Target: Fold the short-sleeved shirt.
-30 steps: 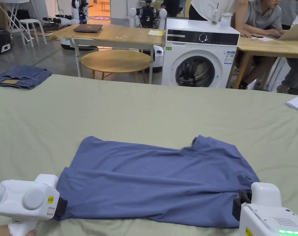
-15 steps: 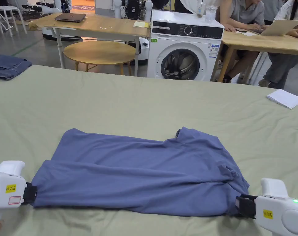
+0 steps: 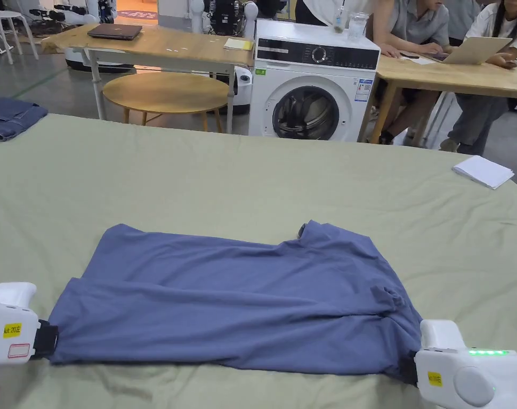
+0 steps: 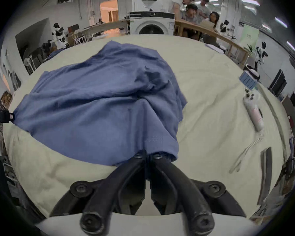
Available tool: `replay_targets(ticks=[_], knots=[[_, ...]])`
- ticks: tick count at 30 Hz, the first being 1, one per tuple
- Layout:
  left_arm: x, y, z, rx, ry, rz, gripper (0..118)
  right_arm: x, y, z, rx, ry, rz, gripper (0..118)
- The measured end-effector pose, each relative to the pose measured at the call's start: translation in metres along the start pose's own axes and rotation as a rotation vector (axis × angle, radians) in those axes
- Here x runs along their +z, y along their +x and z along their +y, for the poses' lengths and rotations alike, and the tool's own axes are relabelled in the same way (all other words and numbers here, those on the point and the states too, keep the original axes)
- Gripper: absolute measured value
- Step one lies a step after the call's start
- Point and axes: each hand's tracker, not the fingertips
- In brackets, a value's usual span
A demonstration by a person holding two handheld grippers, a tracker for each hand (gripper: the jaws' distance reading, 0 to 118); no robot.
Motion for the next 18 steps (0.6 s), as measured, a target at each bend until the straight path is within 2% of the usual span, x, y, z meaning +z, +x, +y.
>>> replay_targets(ticks=[3,7,12,18], knots=[[0.016,0.000,0.001,0.005,0.026,-0.013,1,0.025,0.004,0.008,0.037,0.024,-0.056,2],[0.034,0.001,0.001,0.019,0.057,-0.034,1,0.060,0.011,0.017,-0.003,0.077,-0.023,2],[0.061,0.004,-0.009,0.005,0.090,-0.026,1,0.099,0.008,0.012,0.039,0.119,-0.037,2],[0.077,-0.009,-0.046,0.028,0.068,-0.029,1,0.111,0.007,-0.024,0.068,0.038,-0.056,2]])
